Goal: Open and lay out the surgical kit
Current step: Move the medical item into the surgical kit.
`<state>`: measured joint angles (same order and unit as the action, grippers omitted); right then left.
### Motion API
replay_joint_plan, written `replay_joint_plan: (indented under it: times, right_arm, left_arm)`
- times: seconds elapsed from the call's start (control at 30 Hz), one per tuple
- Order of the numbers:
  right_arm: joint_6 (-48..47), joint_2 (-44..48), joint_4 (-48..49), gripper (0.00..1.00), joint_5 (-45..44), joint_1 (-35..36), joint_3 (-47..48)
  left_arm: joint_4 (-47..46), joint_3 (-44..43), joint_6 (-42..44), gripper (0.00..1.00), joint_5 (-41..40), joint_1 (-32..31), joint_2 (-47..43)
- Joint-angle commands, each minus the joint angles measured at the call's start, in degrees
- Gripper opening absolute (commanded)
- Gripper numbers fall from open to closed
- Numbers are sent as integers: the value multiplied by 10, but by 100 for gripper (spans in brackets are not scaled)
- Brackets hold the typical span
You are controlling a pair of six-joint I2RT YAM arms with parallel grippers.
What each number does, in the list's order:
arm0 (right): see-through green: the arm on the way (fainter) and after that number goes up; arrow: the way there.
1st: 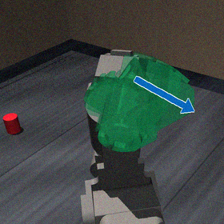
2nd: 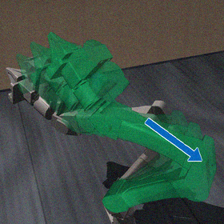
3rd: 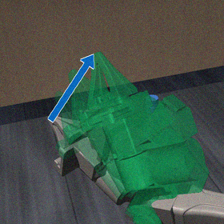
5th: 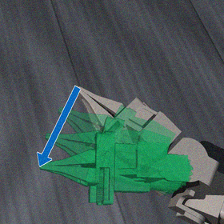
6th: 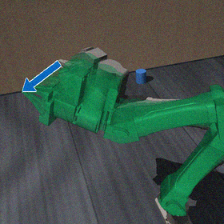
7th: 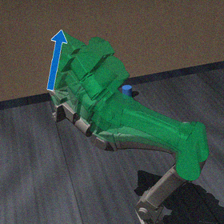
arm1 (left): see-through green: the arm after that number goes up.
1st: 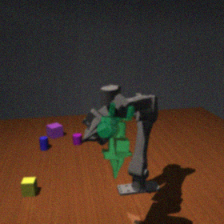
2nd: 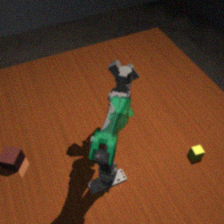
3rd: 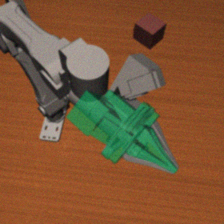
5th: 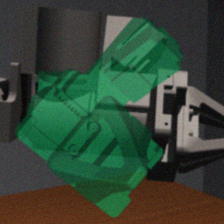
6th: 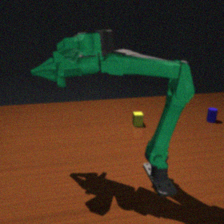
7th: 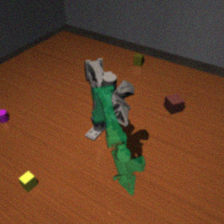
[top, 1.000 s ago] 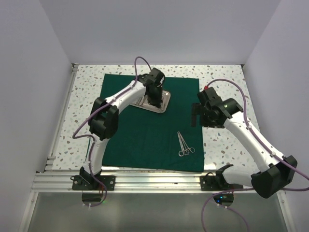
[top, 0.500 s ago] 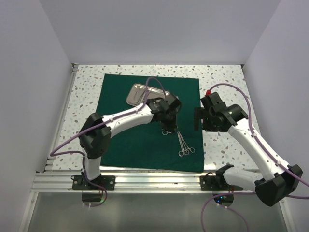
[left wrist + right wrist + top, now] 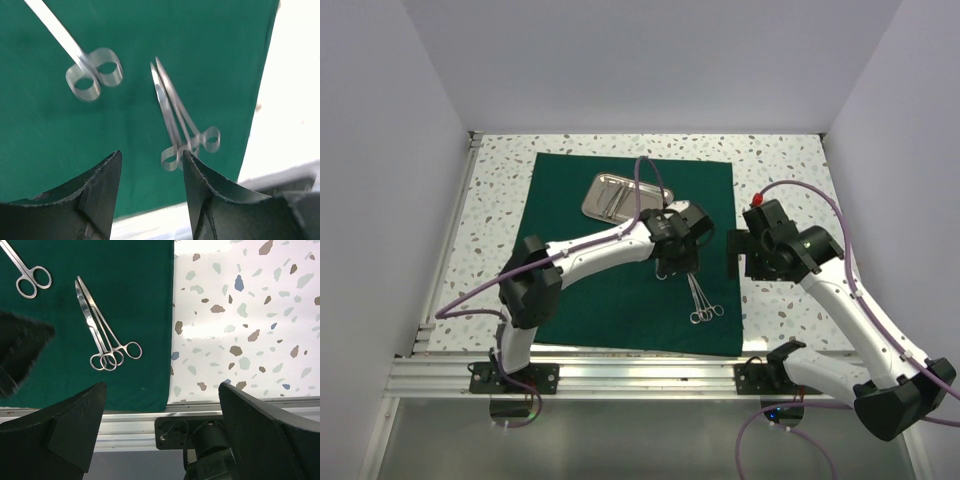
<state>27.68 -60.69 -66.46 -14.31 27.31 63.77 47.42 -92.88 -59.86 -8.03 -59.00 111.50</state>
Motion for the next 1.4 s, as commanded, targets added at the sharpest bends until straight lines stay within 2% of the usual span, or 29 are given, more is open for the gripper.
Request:
replay_joint_plan:
  times: [0.0,0.33,0.67,0.83,1.0,1.03,1.1,1.13,1.2,1.37]
  right_arm:
    - [-13,13,-17,98,-2,-2,10]
    - [7,-2,-53,98,-24,-3,50]
    - [15,-20,-73,98,-43,-2,68]
    - [25,-30,-72,98,-42,-3,68]
    - [31,-37,-65,98,-38,-3,66]
    - [31,-41,-64,98,-37,-3,67]
    - [32,-44,-62,98,-37,-2,69]
    - [32,-46,-62,98,-37,-3,71]
    - [31,-48,-60,99,-37,-3,72]
    - [33,-56,-51,98,-28,-2,75]
  left_arm:
    - [71,-73,12,56,-97,27,48]
    - [107,-131,61,51,-131,106,122]
    - [24,-119,104,49,-94,121,160]
    - [25,-122,112,45,-84,126,183]
    - [16,-82,112,35,-67,131,187]
    - [11,-74,113,25,-65,133,186]
    - [1,-57,115,16,-55,133,182]
    - [0,-53,117,7,-52,134,180]
    - [-3,-42,120,1,-48,133,174]
    - [-7,-30,125,0,-39,133,152]
